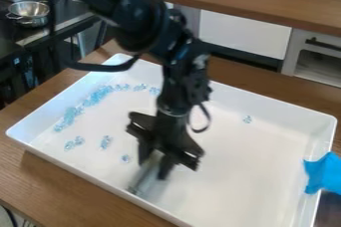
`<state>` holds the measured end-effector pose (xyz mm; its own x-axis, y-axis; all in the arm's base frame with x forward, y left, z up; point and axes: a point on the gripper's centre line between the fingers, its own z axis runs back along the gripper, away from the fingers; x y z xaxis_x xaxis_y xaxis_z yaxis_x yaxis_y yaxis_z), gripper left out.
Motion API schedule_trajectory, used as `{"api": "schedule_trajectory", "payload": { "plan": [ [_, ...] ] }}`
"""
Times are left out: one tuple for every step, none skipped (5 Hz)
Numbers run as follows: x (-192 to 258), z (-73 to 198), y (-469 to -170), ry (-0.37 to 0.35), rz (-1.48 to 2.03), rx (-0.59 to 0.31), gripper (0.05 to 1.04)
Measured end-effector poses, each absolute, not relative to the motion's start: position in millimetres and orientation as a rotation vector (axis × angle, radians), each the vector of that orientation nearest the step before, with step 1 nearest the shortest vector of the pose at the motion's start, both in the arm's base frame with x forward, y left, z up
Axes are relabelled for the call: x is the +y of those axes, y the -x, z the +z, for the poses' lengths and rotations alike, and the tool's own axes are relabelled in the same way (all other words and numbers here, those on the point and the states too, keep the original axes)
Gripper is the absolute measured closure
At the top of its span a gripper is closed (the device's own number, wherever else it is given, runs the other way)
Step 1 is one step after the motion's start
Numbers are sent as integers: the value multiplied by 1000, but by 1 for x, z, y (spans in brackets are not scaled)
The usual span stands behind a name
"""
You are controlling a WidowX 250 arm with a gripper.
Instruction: Sweep into pile
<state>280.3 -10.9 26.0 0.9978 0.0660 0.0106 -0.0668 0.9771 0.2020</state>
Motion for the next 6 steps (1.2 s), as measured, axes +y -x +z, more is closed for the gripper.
{"api": "schedule_trajectory", "payload": {
  "plan": [
    [17, 22, -282, -250, 45, -87, 693],
    [43, 23, -287, -271, 74, -116, 693],
    [72, 24, -285, -283, 102, -110, 693],
    [110, 25, -284, -298, 125, -92, 693],
    [137, 26, -273, -296, 127, -63, 693],
    [140, 28, -270, -273, 93, -63, 693]
  ]
}}
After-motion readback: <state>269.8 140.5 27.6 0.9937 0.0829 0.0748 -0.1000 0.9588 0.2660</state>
